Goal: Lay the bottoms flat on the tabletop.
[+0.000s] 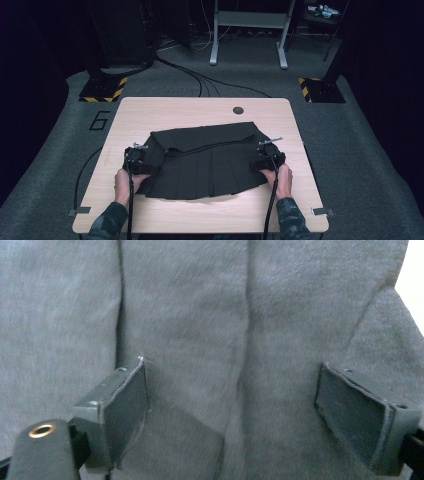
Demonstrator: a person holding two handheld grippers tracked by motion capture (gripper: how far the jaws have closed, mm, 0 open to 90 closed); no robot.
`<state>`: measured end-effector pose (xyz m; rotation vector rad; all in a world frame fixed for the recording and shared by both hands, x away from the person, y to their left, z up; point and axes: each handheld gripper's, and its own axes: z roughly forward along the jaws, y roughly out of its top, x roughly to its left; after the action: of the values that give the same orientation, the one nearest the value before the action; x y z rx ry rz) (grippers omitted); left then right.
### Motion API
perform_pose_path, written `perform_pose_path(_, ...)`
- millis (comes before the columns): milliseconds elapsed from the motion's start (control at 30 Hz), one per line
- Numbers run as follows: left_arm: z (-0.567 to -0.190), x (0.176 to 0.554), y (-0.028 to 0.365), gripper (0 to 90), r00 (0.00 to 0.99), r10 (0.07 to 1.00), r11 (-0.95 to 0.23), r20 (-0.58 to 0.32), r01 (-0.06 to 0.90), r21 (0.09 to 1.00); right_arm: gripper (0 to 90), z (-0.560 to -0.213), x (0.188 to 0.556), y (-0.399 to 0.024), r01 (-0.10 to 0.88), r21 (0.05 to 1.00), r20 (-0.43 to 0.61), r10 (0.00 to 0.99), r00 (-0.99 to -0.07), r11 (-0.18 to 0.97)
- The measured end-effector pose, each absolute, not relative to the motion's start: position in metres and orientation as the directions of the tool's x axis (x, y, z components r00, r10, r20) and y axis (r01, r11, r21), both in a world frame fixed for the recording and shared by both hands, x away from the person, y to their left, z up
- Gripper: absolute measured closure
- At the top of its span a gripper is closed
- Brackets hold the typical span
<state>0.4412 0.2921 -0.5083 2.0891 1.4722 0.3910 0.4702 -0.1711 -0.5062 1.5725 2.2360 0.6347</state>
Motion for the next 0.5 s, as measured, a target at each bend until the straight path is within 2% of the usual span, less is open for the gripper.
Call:
perform_pose_path(167,-0.512,0.429,0.289,17.0,0.363,0.932,-0.273,-0.026,0.743,0.611,13.3,-0.509,0.454,-0.172,0.782,0.560,0.011,0.941,-0.339,0.275)
perform_pose_path(500,-0.515,0.393,0.295,17.2,0.395,0.919,-0.292,-0.020,0.713,0.637,14.0,-0.512,0.412,-0.178,0.751,0.598,0.005,0.935,-0.354,0.281)
